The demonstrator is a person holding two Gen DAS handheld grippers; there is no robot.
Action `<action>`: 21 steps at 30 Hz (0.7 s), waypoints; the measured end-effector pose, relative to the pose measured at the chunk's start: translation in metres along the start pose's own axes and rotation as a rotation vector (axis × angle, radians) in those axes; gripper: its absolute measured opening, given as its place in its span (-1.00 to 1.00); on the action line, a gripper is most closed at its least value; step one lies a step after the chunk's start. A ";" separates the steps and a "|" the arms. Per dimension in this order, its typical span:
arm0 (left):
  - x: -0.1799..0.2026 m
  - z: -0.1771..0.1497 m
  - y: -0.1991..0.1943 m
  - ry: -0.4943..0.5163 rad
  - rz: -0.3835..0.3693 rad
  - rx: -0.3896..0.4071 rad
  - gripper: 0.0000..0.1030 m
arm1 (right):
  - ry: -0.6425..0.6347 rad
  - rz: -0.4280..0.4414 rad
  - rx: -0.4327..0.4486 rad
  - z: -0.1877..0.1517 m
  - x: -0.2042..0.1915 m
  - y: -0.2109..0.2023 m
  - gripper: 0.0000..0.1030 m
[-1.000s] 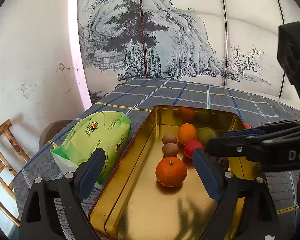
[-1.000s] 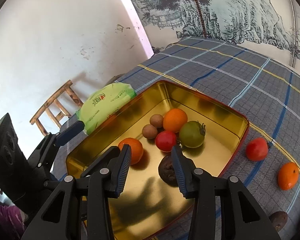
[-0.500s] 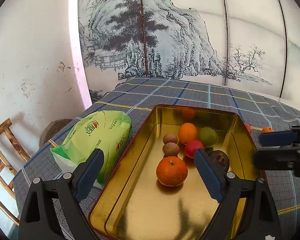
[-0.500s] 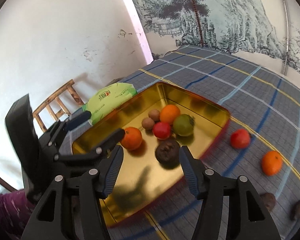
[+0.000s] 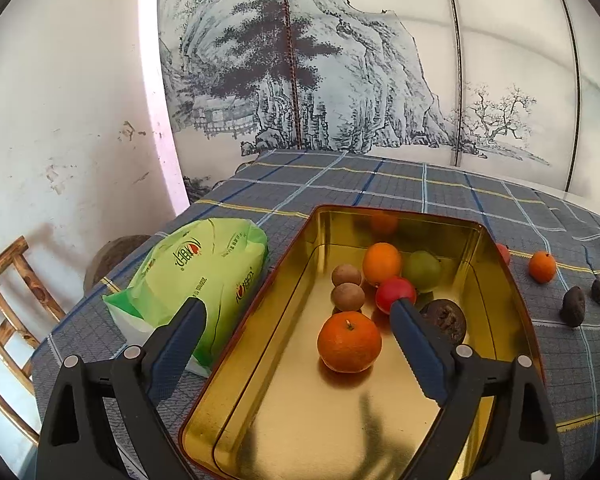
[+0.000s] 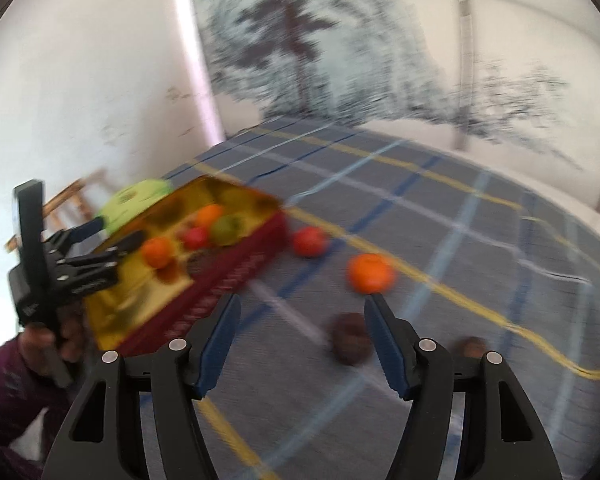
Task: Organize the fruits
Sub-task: 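Withdraw the right gripper from the tin while the left gripper grasps another dark mangosteen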
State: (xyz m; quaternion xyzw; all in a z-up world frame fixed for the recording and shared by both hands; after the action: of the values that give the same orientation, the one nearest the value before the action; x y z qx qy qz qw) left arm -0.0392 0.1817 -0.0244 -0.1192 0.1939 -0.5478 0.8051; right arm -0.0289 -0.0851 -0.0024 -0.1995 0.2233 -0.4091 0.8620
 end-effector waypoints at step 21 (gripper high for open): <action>0.221 0.028 -0.061 0.367 -0.429 -0.199 0.33 | 0.219 -0.221 0.058 -0.085 0.158 -0.092 0.43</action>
State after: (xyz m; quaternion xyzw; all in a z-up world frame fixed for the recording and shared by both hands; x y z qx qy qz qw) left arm -0.0060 -0.0462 -0.0146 -0.1347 0.3595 -0.6960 0.6068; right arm -0.0422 -0.2780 -0.0586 -0.1519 0.2809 -0.5269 0.7877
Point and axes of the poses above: each gripper's, at about its wrist camera, not at the fingertips, and y roughly the way its jaws point, x to its right, z to its top, the point moved 7 cm from there along y, roughly the way its jaws point, and after that the axes turned 12 degrees about z, right-handed, at the moved point
